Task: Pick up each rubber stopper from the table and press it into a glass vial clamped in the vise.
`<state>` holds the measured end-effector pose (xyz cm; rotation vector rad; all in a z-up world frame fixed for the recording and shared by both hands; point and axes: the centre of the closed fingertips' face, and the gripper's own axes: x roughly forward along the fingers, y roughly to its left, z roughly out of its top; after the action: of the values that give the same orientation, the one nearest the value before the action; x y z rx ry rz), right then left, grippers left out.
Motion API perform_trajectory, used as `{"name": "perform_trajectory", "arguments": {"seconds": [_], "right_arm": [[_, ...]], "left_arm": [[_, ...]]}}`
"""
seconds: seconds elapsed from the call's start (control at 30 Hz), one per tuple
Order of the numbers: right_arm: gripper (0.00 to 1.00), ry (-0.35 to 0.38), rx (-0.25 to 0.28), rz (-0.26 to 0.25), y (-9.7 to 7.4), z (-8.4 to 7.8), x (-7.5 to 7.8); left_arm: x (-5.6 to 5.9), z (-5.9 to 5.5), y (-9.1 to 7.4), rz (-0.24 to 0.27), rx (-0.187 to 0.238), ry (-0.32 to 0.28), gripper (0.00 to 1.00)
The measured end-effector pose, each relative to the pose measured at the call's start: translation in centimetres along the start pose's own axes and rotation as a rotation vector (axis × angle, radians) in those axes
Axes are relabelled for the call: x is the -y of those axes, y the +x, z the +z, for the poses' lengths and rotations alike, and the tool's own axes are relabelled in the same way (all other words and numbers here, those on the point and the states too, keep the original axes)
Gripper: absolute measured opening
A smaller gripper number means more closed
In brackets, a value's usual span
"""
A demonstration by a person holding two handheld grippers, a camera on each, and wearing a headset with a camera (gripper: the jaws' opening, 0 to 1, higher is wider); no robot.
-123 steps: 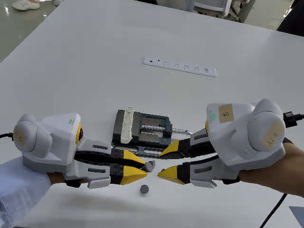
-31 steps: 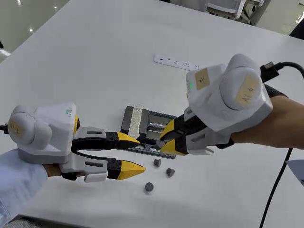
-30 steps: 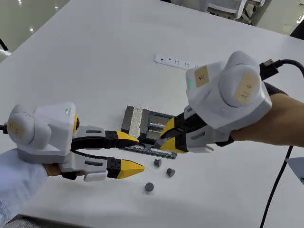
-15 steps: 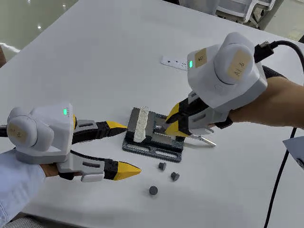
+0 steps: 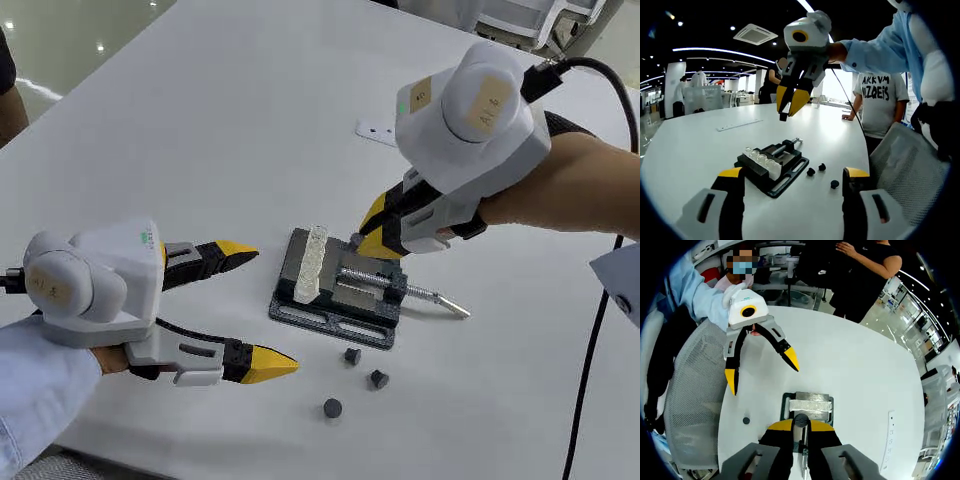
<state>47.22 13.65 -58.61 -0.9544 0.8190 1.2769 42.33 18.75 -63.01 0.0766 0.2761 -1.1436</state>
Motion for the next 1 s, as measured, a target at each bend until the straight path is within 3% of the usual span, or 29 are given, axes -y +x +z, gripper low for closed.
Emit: {"name": "perform_trajectory", "arguments": {"seconds": [0.57, 1.0], "right_arm": [[0.06, -0.013, -0.037, 0.011, 3.1, -0.3, 3.5], [0.06, -0.033, -0.069, 0.027, 5.3, -0.7, 4.5]], "left_arm": [[-1.0, -0.3, -0.4, 0.025, -0.025, 0.017, 0.85], [-1.9, 0.2, -1.0, 0.041, -0.027, 0.0, 0.91]]}}
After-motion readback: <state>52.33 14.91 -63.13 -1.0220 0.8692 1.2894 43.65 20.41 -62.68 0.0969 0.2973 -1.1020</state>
